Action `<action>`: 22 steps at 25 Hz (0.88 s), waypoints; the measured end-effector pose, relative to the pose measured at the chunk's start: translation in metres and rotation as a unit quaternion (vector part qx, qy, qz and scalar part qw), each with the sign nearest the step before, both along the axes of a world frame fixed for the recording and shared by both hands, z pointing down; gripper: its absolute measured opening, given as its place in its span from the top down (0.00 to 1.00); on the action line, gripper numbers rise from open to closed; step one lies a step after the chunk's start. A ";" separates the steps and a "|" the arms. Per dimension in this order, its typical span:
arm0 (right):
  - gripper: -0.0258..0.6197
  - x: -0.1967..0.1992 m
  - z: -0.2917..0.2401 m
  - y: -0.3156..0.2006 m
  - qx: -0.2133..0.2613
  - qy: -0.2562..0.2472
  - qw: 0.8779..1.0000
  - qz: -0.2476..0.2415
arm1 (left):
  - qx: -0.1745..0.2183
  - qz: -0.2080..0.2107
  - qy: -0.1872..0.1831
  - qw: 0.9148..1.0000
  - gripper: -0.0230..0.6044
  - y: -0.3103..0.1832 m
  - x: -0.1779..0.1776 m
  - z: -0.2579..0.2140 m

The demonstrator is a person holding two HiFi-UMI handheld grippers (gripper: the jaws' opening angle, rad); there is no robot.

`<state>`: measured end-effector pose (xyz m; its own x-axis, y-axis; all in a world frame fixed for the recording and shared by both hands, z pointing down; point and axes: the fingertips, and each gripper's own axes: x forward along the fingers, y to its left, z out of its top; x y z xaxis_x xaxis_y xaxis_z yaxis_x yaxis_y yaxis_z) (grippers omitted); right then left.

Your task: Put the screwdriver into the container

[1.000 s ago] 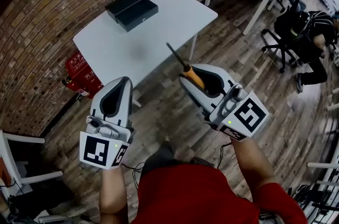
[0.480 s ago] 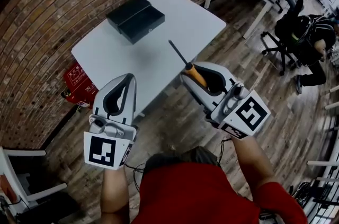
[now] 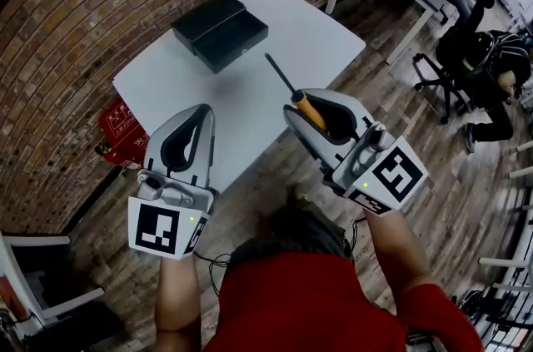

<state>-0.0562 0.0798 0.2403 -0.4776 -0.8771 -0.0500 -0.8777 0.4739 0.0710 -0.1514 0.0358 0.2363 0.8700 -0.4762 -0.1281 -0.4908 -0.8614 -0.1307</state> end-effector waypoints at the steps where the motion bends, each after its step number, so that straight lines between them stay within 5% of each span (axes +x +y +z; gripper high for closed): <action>1: 0.81 0.000 0.000 -0.005 0.001 0.000 1.000 -0.003 | 0.000 -0.002 0.000 1.000 0.94 -0.004 0.001 0.000; 22: 0.81 0.081 -0.001 -0.152 0.006 -0.007 0.995 -0.101 | -0.013 -0.090 -0.013 0.996 0.94 -0.132 0.083 0.012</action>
